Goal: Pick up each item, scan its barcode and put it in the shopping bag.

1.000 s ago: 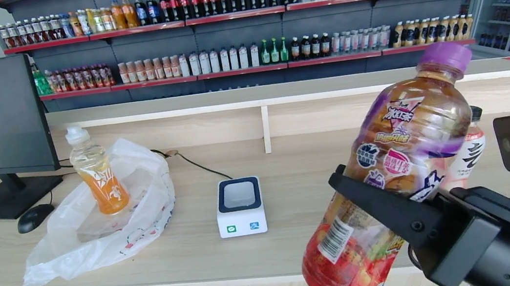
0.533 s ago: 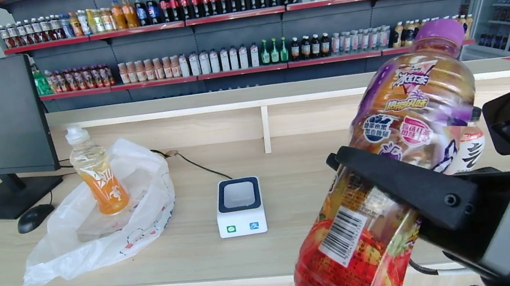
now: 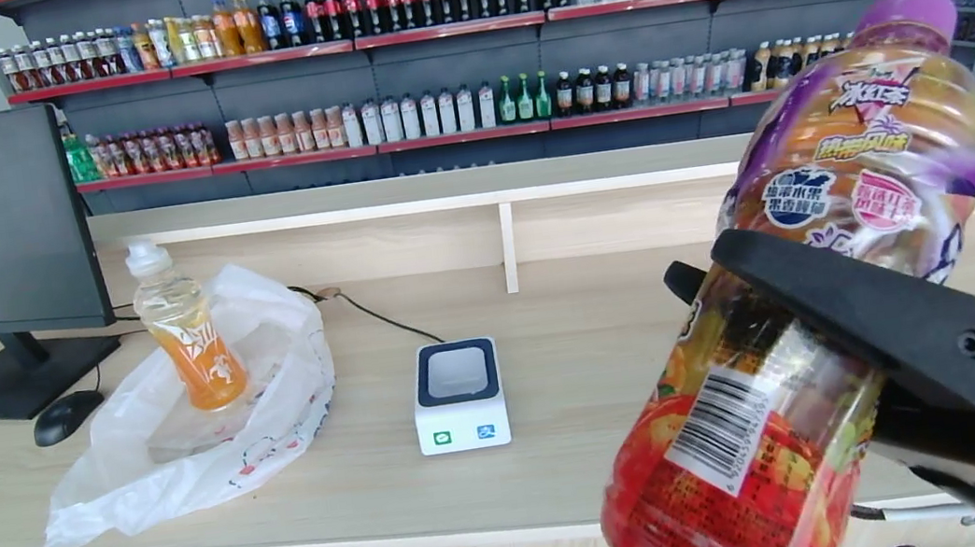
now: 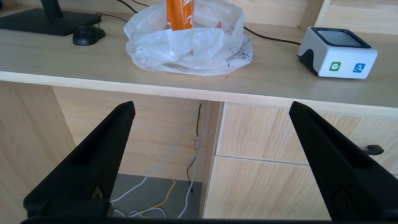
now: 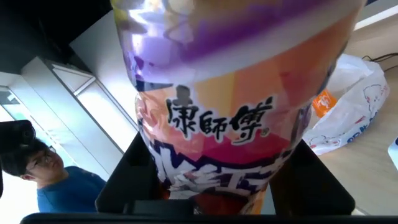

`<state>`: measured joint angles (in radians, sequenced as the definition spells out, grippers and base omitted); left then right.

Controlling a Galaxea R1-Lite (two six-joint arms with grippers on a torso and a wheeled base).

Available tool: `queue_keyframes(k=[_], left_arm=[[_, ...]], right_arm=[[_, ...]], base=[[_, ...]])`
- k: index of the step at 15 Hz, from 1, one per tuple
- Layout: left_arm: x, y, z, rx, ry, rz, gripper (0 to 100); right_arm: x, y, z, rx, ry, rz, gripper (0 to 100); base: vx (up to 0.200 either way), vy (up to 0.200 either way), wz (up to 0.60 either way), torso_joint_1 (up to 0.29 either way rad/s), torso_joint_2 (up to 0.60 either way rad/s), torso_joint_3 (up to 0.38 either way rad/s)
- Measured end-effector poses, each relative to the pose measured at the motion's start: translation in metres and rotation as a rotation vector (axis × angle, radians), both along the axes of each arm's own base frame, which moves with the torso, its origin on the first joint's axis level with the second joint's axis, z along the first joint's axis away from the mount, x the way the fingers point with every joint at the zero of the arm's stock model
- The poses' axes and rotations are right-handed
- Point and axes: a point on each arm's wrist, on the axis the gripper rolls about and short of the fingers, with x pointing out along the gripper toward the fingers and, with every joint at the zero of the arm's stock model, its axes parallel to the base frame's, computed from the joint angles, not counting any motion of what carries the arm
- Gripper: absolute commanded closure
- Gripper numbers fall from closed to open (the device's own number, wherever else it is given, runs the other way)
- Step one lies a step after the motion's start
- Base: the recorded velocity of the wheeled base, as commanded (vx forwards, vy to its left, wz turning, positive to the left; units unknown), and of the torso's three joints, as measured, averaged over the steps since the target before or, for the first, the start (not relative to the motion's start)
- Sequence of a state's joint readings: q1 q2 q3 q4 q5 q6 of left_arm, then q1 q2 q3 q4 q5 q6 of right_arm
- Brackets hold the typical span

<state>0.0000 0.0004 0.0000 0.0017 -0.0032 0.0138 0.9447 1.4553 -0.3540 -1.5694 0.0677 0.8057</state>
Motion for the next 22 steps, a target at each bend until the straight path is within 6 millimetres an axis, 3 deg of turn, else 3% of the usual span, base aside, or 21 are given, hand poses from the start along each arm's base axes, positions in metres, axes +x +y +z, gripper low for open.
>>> queue_keyframes(k=[6,22], left_arm=[[0.0000,0.0000,0.0000,0.000,0.000,0.000,0],[0.0000,0.0000,0.0000,0.000,0.000,0.000,0]], right_arm=[[-0.0078,-0.0105,0.0080,0.033,-0.028,0.003,100],[-0.0081,-0.0107,0.0043,-0.011,-0.068,-0.010,100]], base=[[0.000,0.000,0.00,0.000,0.00,0.000],[0.000,0.000,0.00,0.000,0.00,0.000]])
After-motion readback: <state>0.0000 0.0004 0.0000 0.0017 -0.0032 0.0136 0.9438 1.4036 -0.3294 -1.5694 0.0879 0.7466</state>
